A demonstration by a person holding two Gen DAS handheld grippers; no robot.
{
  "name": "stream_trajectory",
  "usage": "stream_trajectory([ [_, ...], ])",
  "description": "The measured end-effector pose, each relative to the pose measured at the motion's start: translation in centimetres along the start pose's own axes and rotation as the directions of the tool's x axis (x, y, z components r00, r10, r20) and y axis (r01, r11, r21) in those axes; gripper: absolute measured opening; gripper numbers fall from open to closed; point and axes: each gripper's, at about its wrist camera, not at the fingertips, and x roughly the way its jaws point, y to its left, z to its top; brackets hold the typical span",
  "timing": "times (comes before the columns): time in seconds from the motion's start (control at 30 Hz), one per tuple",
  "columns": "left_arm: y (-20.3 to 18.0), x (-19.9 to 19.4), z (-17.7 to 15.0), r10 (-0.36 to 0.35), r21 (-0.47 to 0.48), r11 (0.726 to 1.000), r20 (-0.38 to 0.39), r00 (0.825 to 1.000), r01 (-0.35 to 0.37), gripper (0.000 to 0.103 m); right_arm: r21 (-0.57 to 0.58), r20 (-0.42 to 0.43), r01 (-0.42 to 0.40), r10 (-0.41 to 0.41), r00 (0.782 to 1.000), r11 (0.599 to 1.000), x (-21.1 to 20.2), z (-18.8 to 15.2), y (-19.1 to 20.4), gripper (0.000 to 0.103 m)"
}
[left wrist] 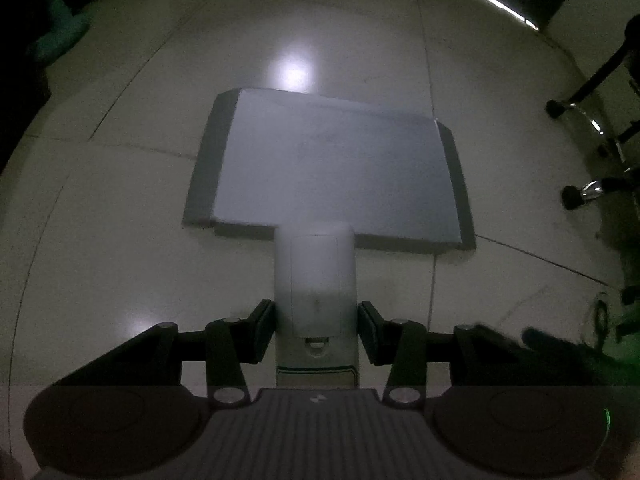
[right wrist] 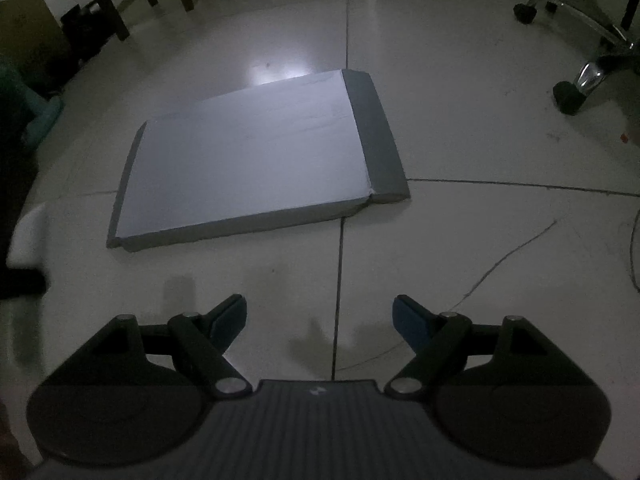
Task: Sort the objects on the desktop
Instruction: 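Carry the white tube into the white box with the left tool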
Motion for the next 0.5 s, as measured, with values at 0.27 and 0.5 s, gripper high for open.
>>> stream_trajectory([
  [0.27, 0.9, -4.6, -6.3, -0.020, 0.047, 0.999, -0.041, 0.999, 0.022, 0.040, 0.000, 0.014, -0.001, 0.001, 1.000, 1.000, -1.7, 0.5, 0.0, 0.083],
  [0.5, 0.7, -4.7, -13.6, -0.019, 0.131, 0.991, -0.118, 0.993, 0.035, 0.040, -0.048, 0.026, -0.055, 0.056, 0.998, 0.997, -4.6, 0.5, 1.1, 0.083],
])
